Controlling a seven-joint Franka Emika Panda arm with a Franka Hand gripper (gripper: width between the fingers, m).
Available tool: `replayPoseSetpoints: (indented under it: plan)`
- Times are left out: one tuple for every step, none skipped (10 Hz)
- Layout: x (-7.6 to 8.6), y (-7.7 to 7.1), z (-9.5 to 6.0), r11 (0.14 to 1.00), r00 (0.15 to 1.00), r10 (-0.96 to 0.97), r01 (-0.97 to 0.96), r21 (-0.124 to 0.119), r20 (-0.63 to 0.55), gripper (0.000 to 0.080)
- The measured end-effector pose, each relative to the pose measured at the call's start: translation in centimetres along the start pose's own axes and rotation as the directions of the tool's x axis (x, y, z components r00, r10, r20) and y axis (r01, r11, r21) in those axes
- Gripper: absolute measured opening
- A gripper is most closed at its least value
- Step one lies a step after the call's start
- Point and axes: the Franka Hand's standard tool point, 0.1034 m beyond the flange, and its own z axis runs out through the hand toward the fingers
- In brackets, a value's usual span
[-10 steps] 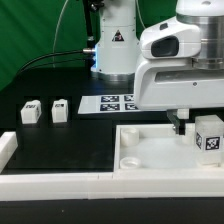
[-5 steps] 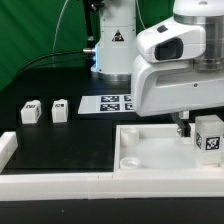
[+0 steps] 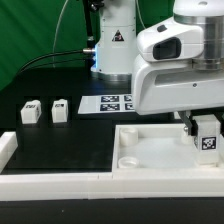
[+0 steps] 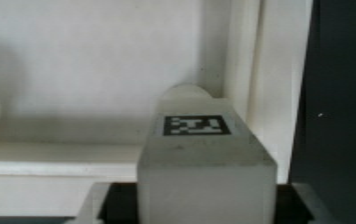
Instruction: Assemble one leg
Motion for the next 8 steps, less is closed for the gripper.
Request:
replayPoseSetpoints:
  plan:
    - [0.0, -0.04, 0.0, 0.998, 0.998, 0.06, -0.06, 0.001, 0.0, 0.0292]
    - [-0.02, -0.17, 0.01, 0.979, 0.979, 0.206, -0.206, 0.008, 0.002, 0.0292]
    - [-0.06, -0.26, 0.03, 0.938, 0.938, 0.347, -0.347, 0.014, 0.006, 0.0293]
    - [-0.07, -0.28, 0.04, 0.89, 0.89, 0.456, -0.456, 0.013, 0.007, 0.0294]
    - [-0.08, -0.3, 0.05, 0.843, 0.843, 0.538, -0.538, 0.013, 0.01, 0.0294]
    - [-0.09, -0.34, 0.05, 0.756, 0.756, 0.654, -0.654, 0.011, 0.011, 0.0294]
    - [-0.09, -0.37, 0.06, 0.684, 0.684, 0.73, -0.73, 0.009, 0.011, 0.0294]
    - [-0.09, -0.36, 0.05, 0.643, 0.644, 0.765, -0.765, 0.009, 0.011, 0.0294]
